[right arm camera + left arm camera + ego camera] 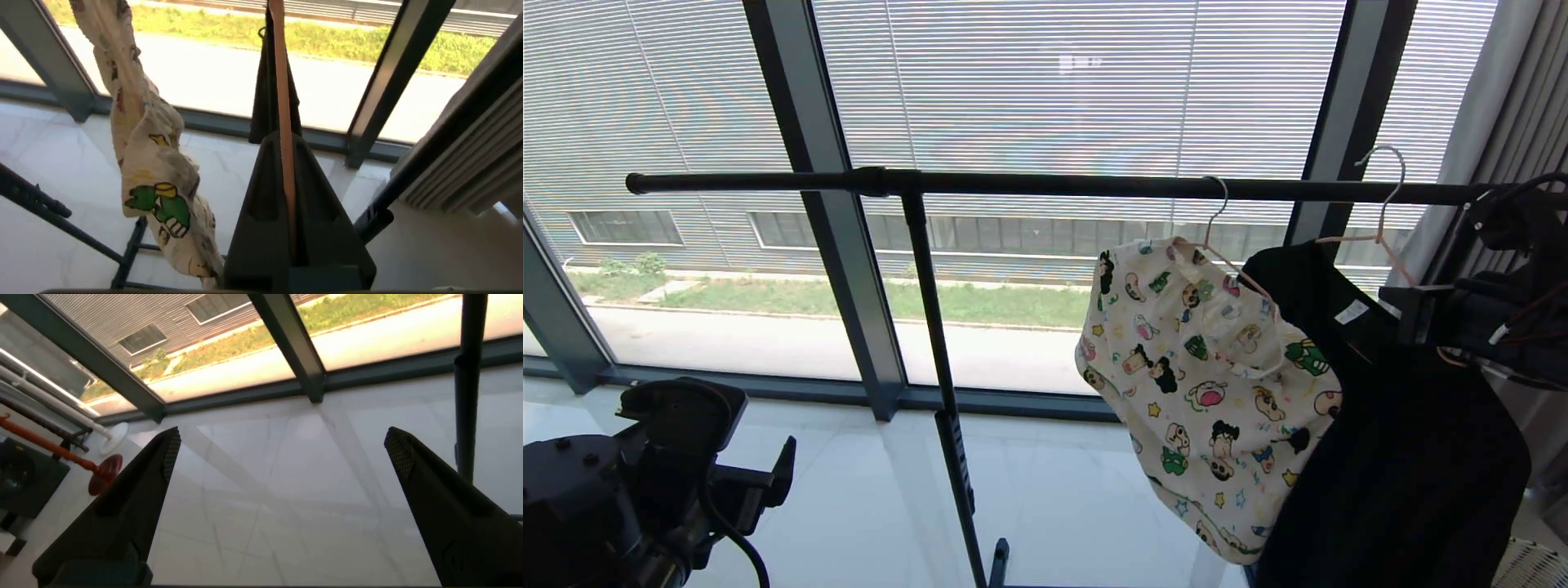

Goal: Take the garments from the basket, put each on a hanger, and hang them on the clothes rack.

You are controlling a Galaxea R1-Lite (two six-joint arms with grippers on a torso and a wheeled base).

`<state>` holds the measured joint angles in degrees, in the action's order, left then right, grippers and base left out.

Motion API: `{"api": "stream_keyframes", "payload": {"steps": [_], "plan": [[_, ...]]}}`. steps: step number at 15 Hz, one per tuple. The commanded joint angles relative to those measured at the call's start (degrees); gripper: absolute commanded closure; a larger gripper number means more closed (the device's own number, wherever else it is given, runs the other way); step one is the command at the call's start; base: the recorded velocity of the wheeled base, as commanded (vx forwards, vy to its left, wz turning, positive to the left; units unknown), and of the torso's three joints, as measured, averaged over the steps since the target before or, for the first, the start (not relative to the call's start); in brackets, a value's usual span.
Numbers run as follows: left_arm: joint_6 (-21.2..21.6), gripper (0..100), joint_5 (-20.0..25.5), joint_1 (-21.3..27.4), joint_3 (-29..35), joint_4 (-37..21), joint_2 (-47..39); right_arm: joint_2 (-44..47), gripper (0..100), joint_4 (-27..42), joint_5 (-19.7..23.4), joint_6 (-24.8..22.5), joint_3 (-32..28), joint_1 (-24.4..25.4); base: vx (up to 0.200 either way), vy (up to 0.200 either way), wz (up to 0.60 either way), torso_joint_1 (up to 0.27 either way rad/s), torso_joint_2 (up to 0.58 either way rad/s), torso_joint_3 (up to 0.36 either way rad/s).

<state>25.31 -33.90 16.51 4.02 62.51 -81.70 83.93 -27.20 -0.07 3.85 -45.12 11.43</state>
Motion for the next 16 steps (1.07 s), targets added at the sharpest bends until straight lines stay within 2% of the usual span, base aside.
{"api": "stream_keyframes", "payload": {"steps": [1, 5, 7, 11, 16], "plan": [[-0.1, 0, 0.0, 0.0, 0.0, 0.1, -0.1, -0.6, 100, -1.2, 0.0, 0.0, 0.0, -0.1, 0.0, 0.0, 0.0, 0.0, 0.0, 0.0], [-0.1, 0, 0.0, -0.1, -0.1, 0.1, -0.1, -0.6, 100, -1.6, 1.2, -0.1, -1.9, -0.2, 0.0, 0.0, 0.0, 0.0, 0.0, 0.0], [-0.1, 0, 0.0, 0.0, -0.1, 0.1, 0.0, 2.4, 100, -1.5, 2.7, -0.2, -4.9, -1.9, 0.0, 0.0, 0.0, 0.0, 0.0, 0.0], [-0.1, 0, -0.1, -0.1, -0.5, 0.1, 0.5, 10.9, 100, -1.5, 3.0, -0.7, -8.5, -2.7, 0.0, 0.0, 0.0, 0.0, 0.0, 0.0], [0.0, 0, -0.1, -0.1, -0.9, 0.1, 1.2, 15.6, 100, -1.5, 2.9, -1.6, -10.2, -2.7, 0.0, 0.0, 0.0, 0.0, 0.0, 0.0]]}}
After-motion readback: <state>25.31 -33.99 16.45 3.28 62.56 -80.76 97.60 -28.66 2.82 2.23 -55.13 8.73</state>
